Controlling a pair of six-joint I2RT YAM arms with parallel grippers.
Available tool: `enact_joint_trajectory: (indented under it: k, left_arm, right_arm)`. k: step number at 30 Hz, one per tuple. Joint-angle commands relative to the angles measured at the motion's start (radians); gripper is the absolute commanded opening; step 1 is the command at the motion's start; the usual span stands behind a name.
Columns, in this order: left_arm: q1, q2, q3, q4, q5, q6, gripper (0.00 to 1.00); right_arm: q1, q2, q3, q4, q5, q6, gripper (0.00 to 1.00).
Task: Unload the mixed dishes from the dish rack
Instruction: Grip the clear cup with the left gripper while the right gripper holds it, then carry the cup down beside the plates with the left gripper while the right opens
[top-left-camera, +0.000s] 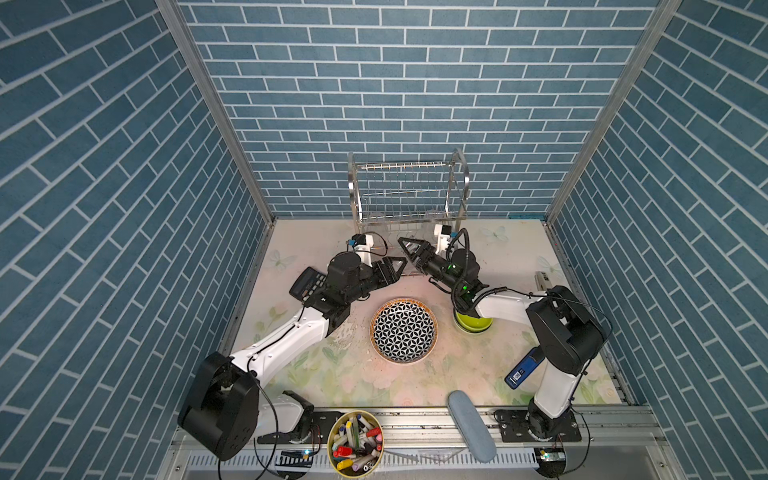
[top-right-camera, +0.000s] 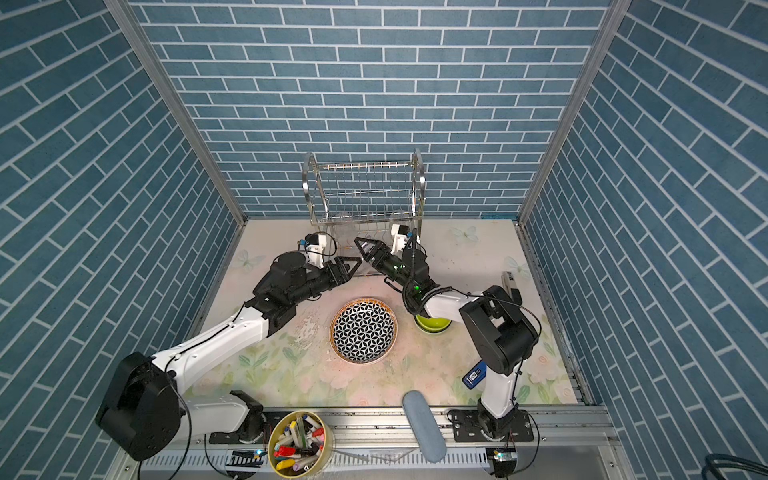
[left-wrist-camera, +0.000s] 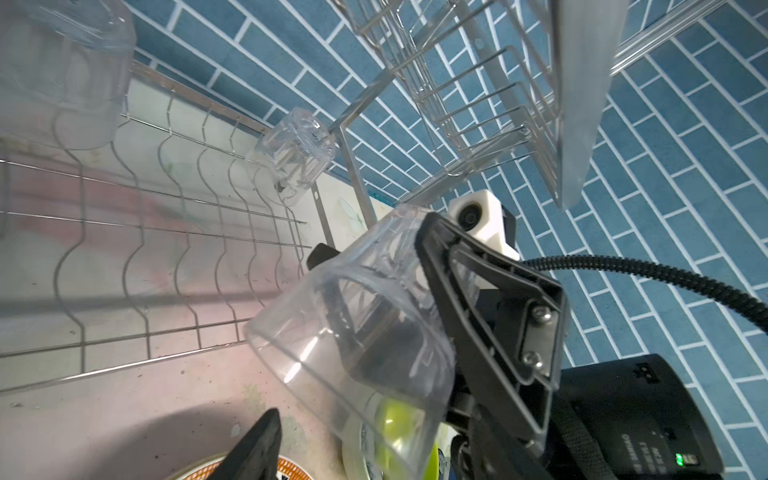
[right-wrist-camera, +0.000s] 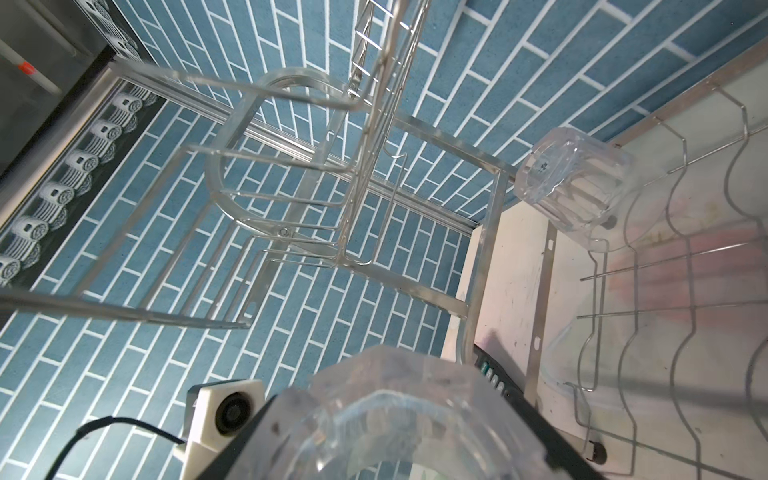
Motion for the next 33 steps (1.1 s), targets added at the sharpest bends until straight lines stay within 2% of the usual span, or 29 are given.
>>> enact_joint_trajectory:
  k: [1,5,10,15,19,23,24,26,29,30,33]
  left_arm:
    - [-0.013,0.03,0.05,0.081,0.021,-0.014,0.7]
    - [-0.018,0.062,0.082,0.1,0.024,-0.018,0.51]
    - [-0.02,0.076,0.107,0.106,0.015,-0.019,0.37]
    - [-0.021,0.076,0.118,0.102,-0.003,-0.017,0.19]
    - [-0.02,0.072,0.126,0.09,-0.008,-0.015,0.12]
    - [-0.02,0.064,0.131,0.071,-0.015,-0.005,0.0]
    - [-0.02,0.063,0.132,0.061,-0.018,0.002,0.0]
    - [-0.02,0.057,0.134,0.046,-0.022,0.01,0.0]
    - [-0.02,0.044,0.138,0.016,-0.031,0.025,0.0]
    - [-0.02,0.039,0.142,0.0,-0.033,0.032,0.0]
    - [-0.019,0.021,0.159,-0.06,-0.036,0.053,0.0]
  right_arm:
    - [-0.003,0.02,0.061,0.101,-0.025,0.077,0.0]
    - [-0.003,0.027,0.065,0.11,-0.032,0.09,0.0]
    - [0.0,0.032,0.065,0.117,-0.033,0.094,0.0]
    - [0.003,0.036,0.064,0.13,-0.032,0.101,0.0]
    - [0.003,0.036,0.059,0.139,-0.029,0.102,0.0]
    - [0.004,0.033,0.051,0.15,-0.024,0.103,0.0]
    - [0.003,0.032,0.047,0.154,-0.022,0.103,0.01]
    - [0.003,0.033,0.045,0.165,-0.021,0.102,0.11]
    - [0.005,0.035,0.039,0.188,-0.021,0.101,0.39]
    - [0.003,0.033,0.036,0.193,-0.019,0.1,0.46]
    - [0.003,0.026,0.022,0.194,-0.01,0.094,0.58]
